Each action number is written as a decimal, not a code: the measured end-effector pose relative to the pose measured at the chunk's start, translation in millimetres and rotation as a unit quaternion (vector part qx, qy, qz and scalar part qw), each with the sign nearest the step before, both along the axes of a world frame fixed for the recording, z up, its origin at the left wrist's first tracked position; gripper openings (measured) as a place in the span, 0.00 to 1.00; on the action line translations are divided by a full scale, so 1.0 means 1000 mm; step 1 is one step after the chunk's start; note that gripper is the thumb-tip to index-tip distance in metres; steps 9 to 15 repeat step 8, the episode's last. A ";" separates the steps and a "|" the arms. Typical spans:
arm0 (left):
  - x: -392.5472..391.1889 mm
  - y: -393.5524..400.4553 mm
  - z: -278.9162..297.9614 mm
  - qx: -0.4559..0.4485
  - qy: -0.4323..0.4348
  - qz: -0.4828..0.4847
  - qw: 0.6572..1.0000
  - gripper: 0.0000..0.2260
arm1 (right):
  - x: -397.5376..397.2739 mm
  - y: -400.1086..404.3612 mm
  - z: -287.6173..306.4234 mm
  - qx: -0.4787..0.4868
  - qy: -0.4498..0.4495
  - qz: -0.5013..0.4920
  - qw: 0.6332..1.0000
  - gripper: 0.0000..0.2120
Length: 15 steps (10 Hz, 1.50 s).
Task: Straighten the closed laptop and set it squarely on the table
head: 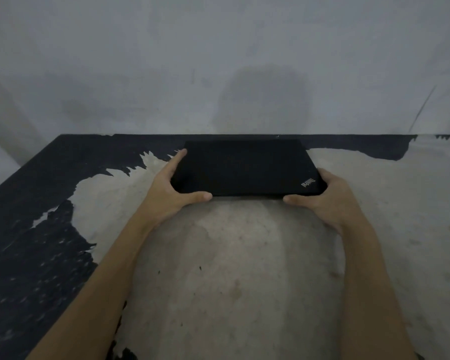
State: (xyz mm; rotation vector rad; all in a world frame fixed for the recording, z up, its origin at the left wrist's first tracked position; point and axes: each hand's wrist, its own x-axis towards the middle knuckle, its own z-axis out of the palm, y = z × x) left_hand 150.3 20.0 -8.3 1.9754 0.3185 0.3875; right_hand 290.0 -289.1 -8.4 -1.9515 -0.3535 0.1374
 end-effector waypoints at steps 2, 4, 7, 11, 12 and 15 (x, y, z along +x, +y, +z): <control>-0.009 -0.002 -0.009 0.064 -0.023 0.065 0.996 0.53 | -0.004 0.004 -0.001 -0.042 -0.023 -0.024 0.999 0.36; -0.010 -0.006 -0.014 0.101 -0.025 0.079 0.991 0.50 | -0.003 0.001 0.001 -0.085 -0.023 -0.037 0.995 0.44; -0.022 -0.022 -0.005 0.198 -0.054 0.089 0.975 0.28 | -0.020 0.010 0.011 -0.159 -0.050 -0.049 0.985 0.44; -0.023 -0.029 0.002 0.247 -0.110 0.115 0.956 0.19 | -0.035 0.026 0.022 -0.117 -0.117 -0.036 0.986 0.44; -0.023 -0.029 0.002 0.247 -0.110 0.115 0.956 0.19 | -0.035 0.026 0.022 -0.117 -0.117 -0.036 0.986 0.44; -0.023 -0.029 0.002 0.247 -0.110 0.115 0.956 0.19 | -0.035 0.026 0.022 -0.117 -0.117 -0.036 0.986 0.44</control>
